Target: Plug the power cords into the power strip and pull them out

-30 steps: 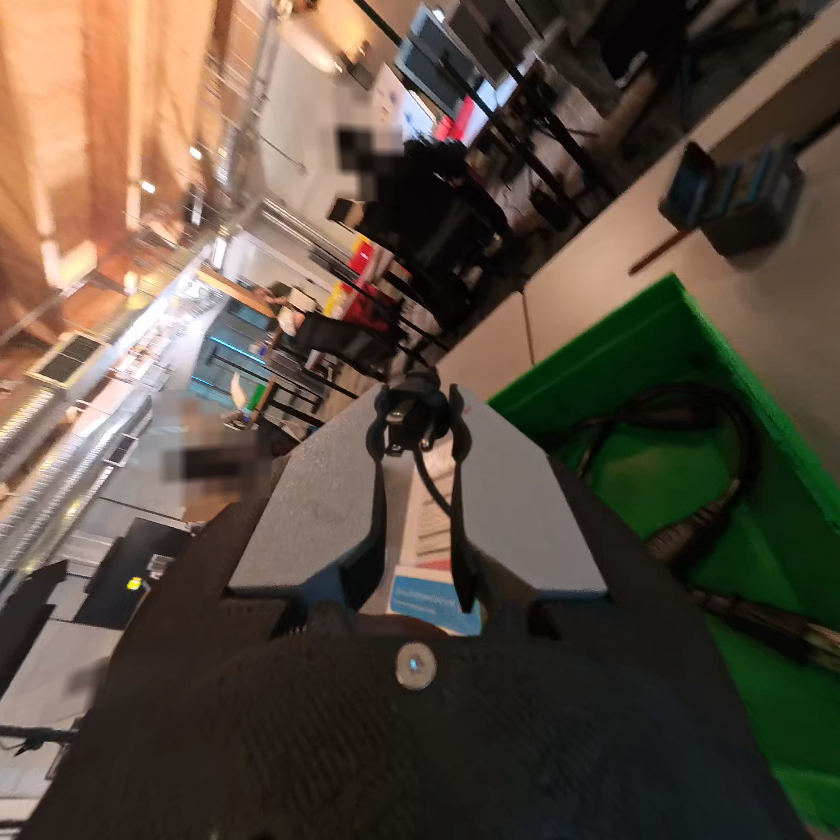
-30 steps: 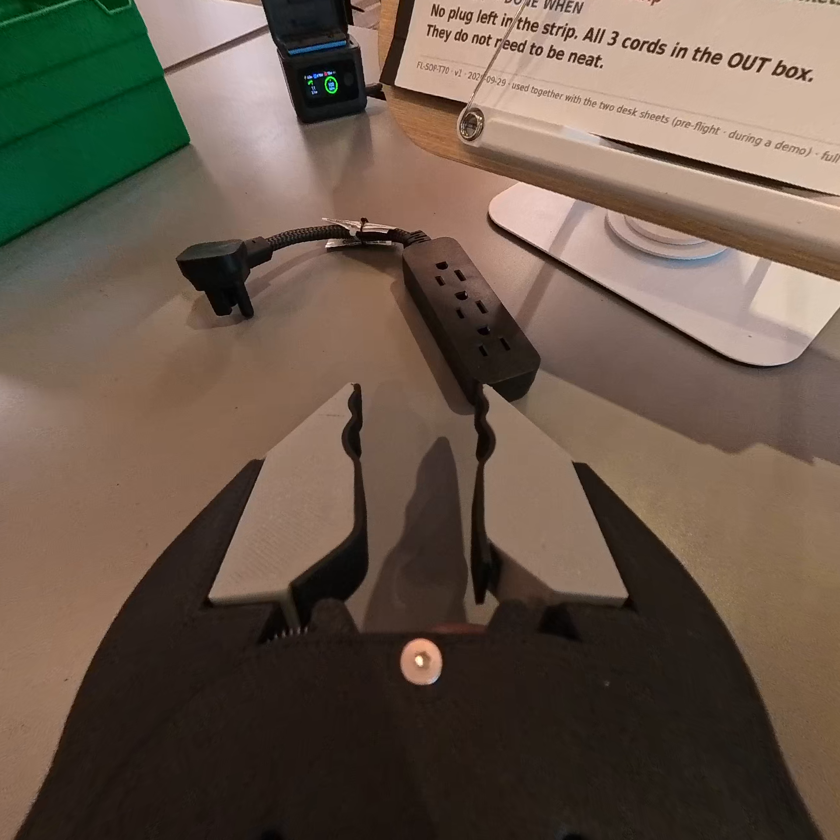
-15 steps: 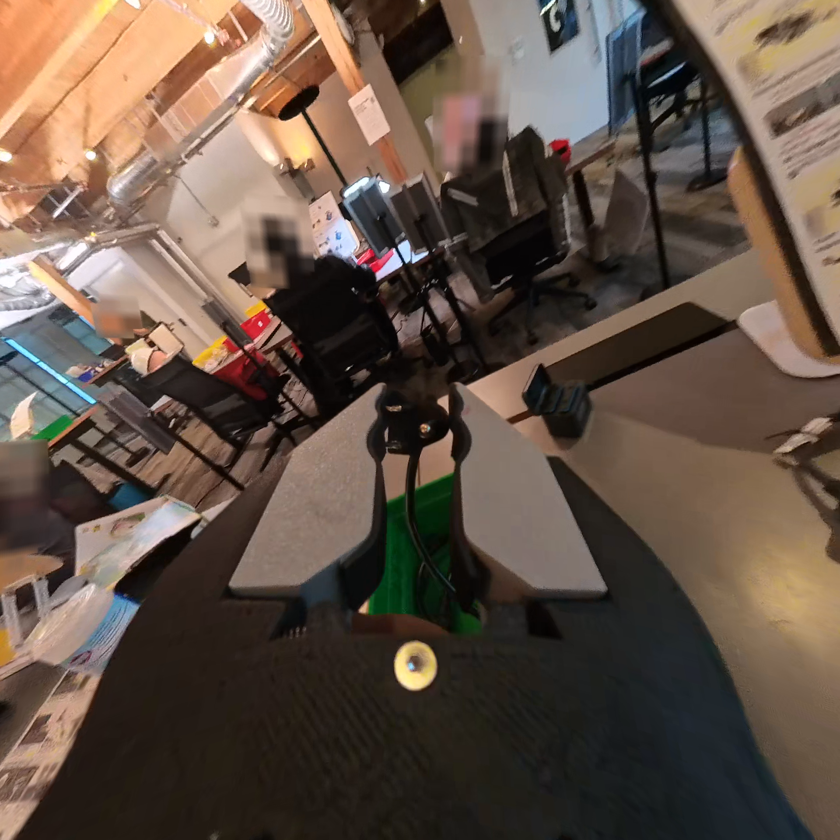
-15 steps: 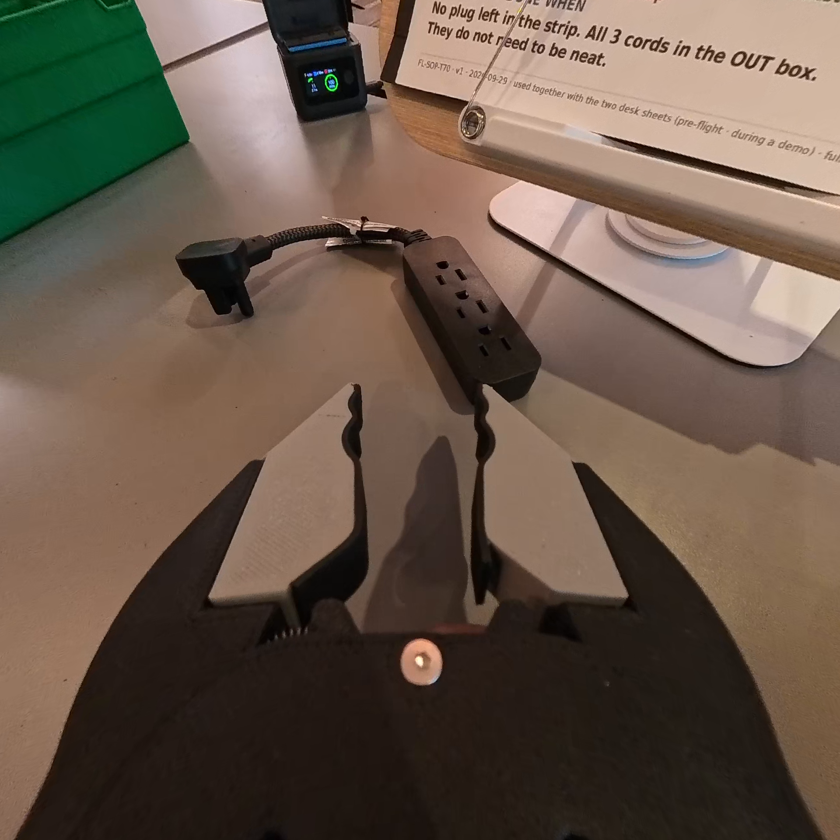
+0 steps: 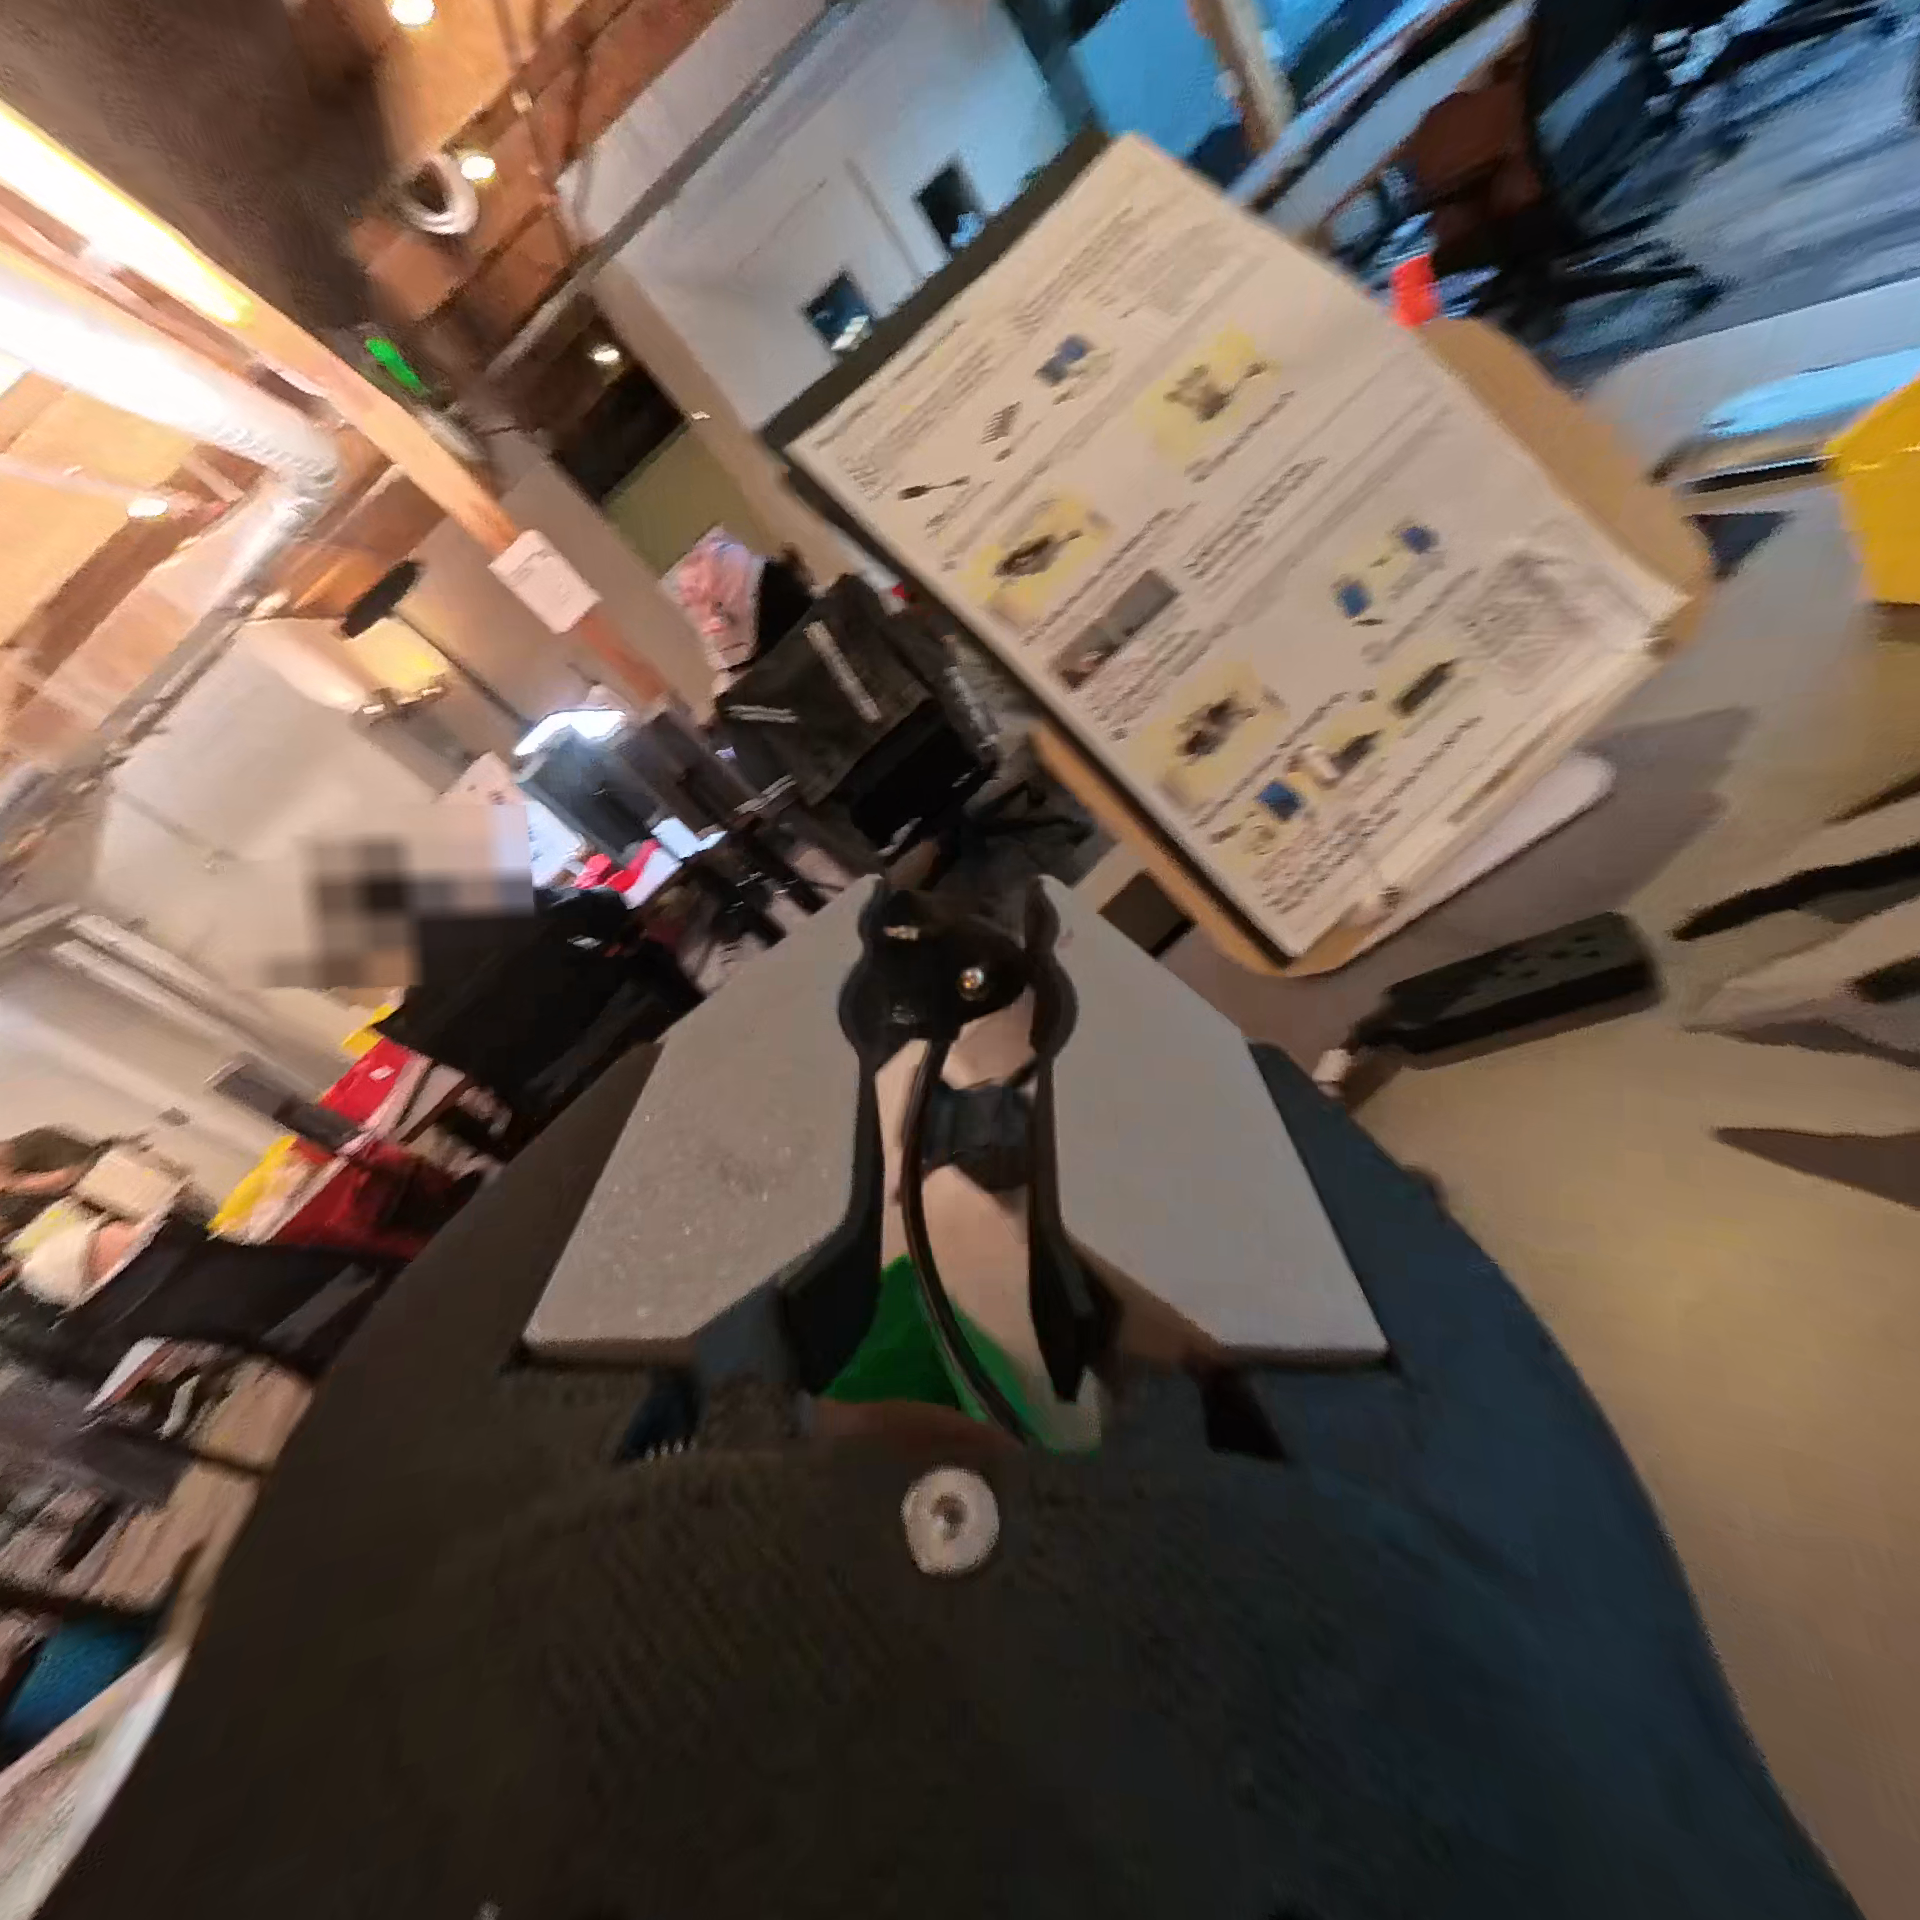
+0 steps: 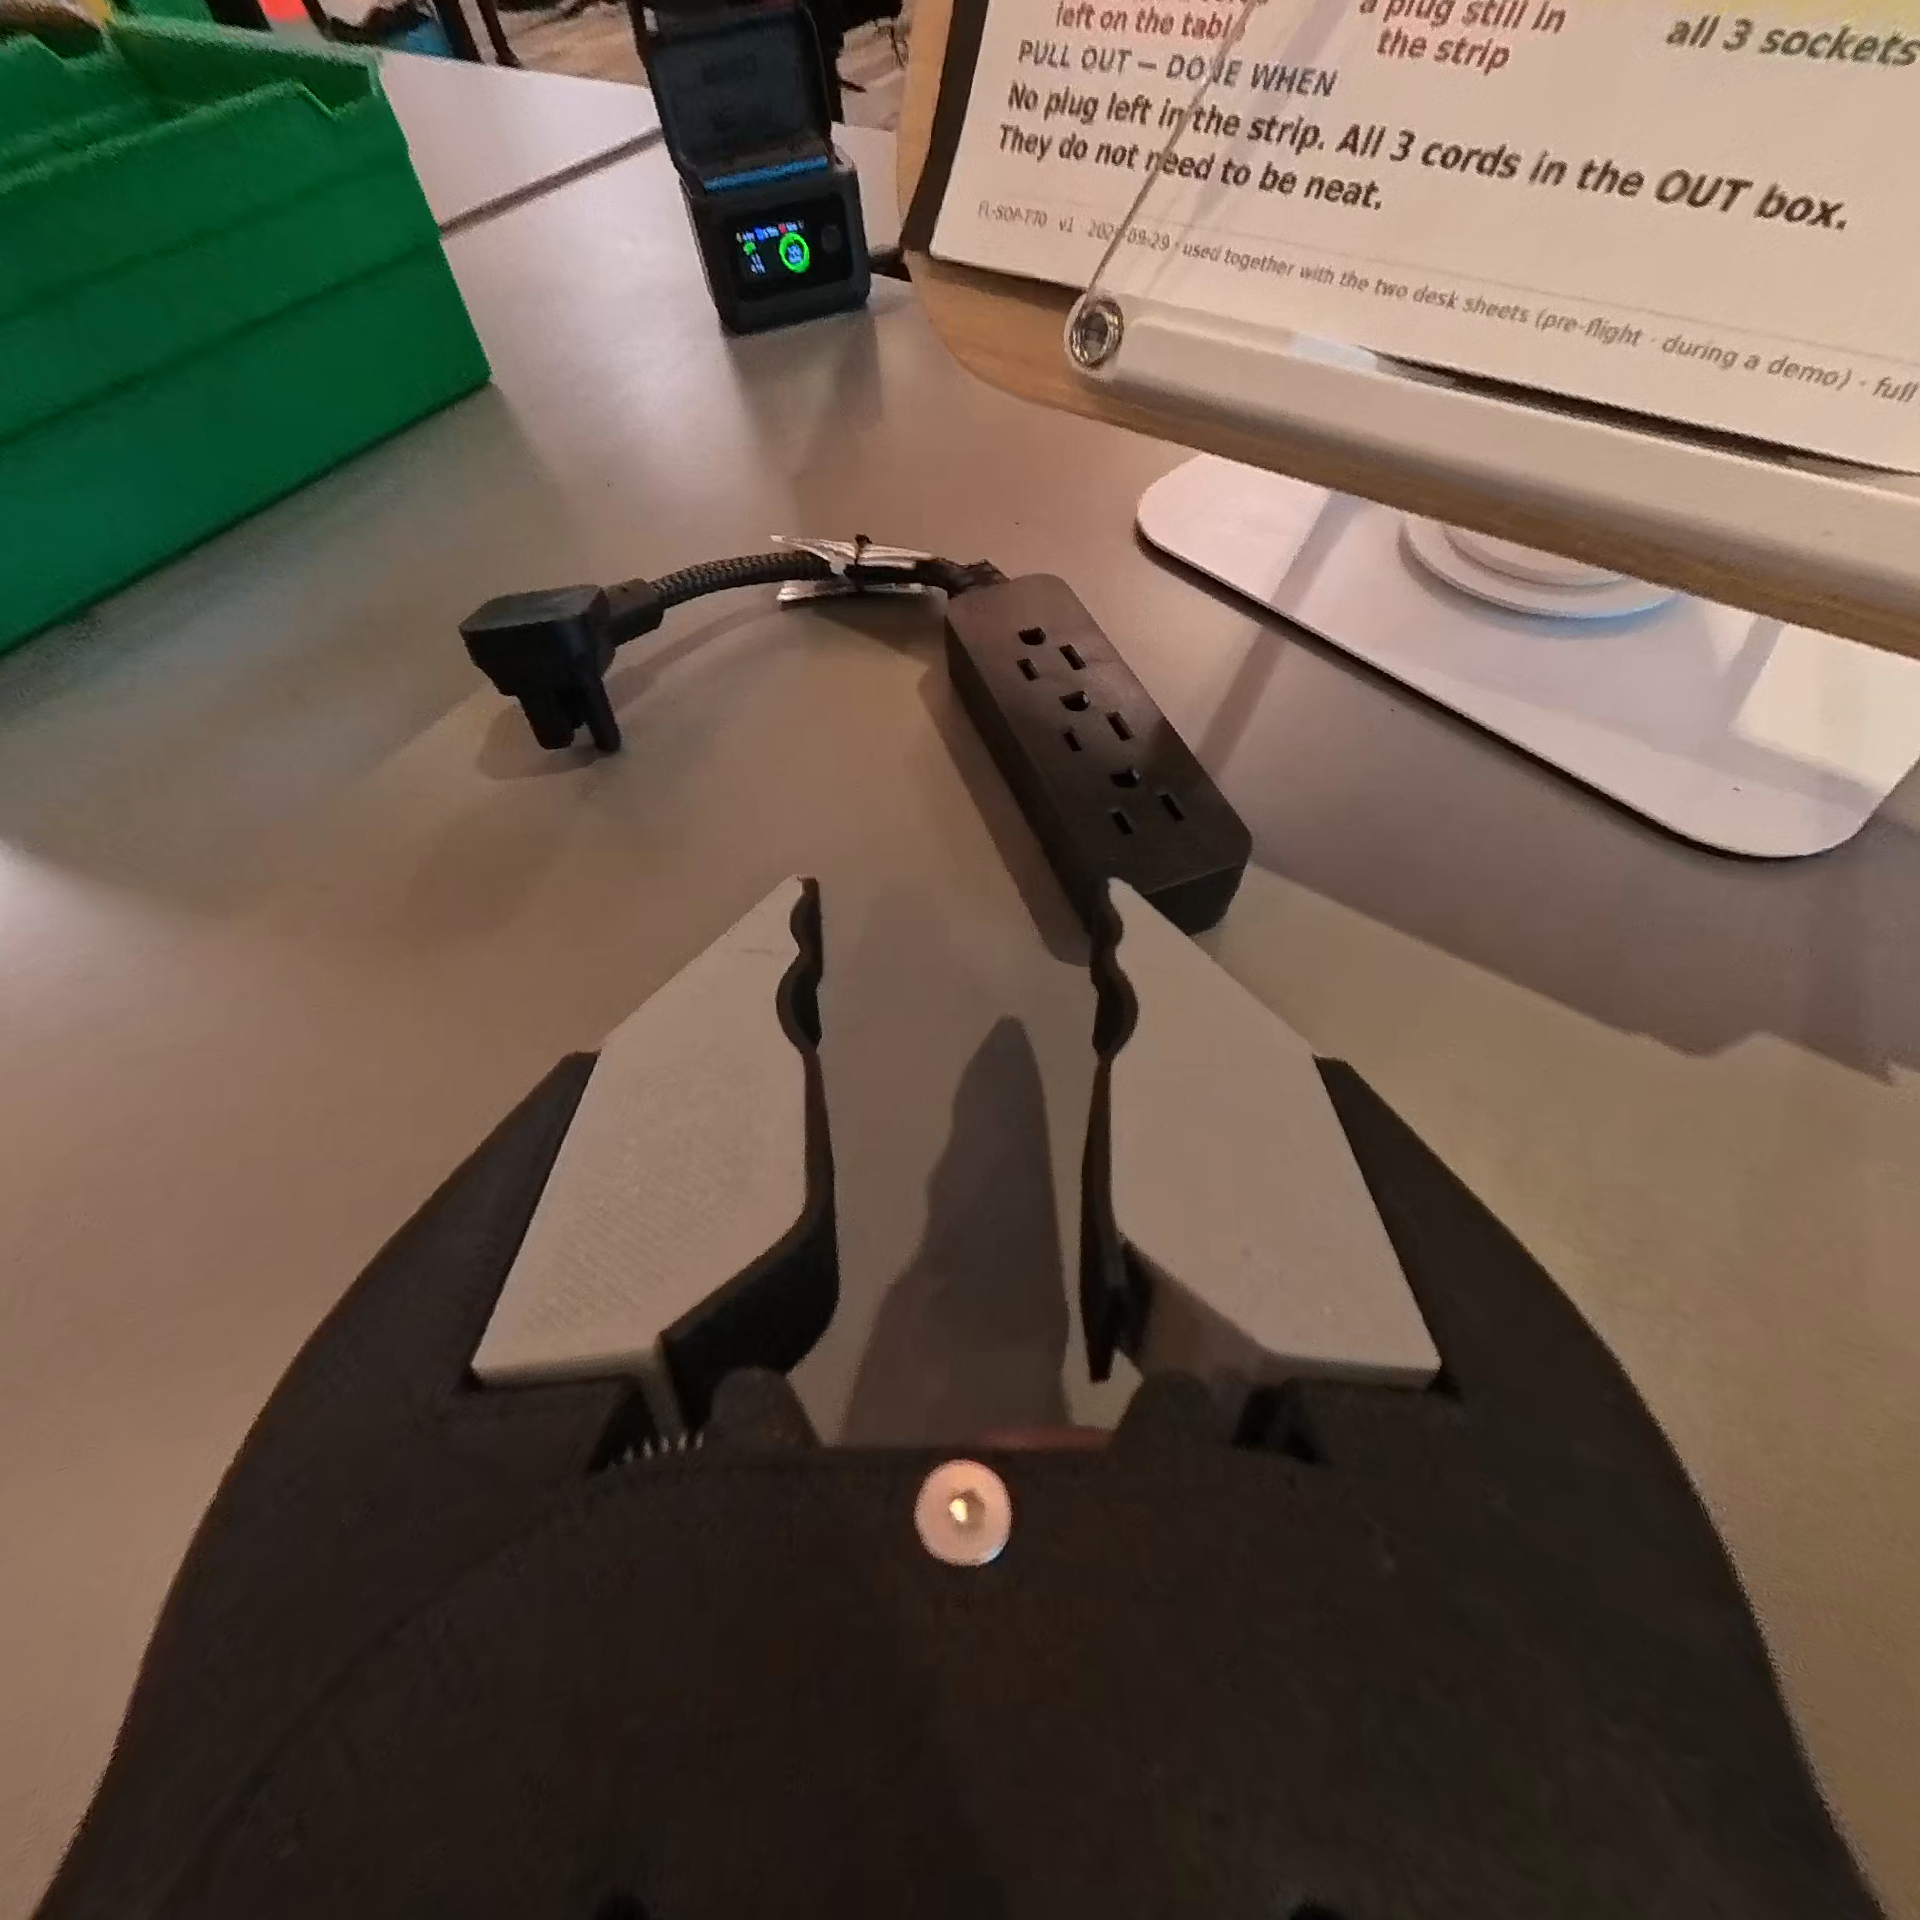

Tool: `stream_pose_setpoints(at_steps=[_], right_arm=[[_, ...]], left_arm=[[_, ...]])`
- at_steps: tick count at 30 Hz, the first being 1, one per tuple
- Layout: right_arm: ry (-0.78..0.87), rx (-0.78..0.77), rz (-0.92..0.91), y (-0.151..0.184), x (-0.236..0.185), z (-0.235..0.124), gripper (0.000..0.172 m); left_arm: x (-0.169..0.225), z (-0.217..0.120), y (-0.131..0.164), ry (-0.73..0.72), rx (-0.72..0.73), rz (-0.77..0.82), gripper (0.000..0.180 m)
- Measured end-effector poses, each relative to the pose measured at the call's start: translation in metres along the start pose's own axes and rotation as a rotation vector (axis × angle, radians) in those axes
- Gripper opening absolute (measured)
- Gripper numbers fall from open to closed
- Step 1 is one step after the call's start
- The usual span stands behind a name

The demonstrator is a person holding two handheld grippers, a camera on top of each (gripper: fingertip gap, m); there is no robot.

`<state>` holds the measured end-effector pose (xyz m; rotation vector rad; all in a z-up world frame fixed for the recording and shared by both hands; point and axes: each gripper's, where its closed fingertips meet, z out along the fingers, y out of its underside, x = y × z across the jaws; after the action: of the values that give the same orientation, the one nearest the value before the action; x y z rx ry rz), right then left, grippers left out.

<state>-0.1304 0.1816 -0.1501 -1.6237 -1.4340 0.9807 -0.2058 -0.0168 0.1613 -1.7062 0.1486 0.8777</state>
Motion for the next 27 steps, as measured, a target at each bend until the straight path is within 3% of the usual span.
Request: stream_pose_setpoints(at_steps=[7, 12, 18, 25, 27], right_arm=[[-0.222, 0.322, 0.111, -0.056, -0.008, -0.049, 0.059], [-0.284, 0.430, 0.186, -0.069, 0.007, -0.074, 0.061], [-0.306, 0.481, 0.030, -0.074, -0.008, -0.089, 0.062], [-0.375, 0.368, -0.093, -0.056, -0.032, -0.077, 0.059], [-0.427, 0.345, -0.107, -0.052, -0.041, -0.075, 0.052]], left_arm=[[0.132, 0.024, -0.013, 0.377, 0.041, -0.077, 0.022], [0.206, 0.044, -0.006, 0.624, 0.090, -0.164, 0.022], [0.256, 0.088, 0.034, 0.790, 0.089, -0.365, 0.022], [0.295, 0.085, 0.061, 0.982, 0.229, -0.559, 0.022], [0.296, 0.082, 0.062, 0.988, 0.247, -0.513, 0.022]])
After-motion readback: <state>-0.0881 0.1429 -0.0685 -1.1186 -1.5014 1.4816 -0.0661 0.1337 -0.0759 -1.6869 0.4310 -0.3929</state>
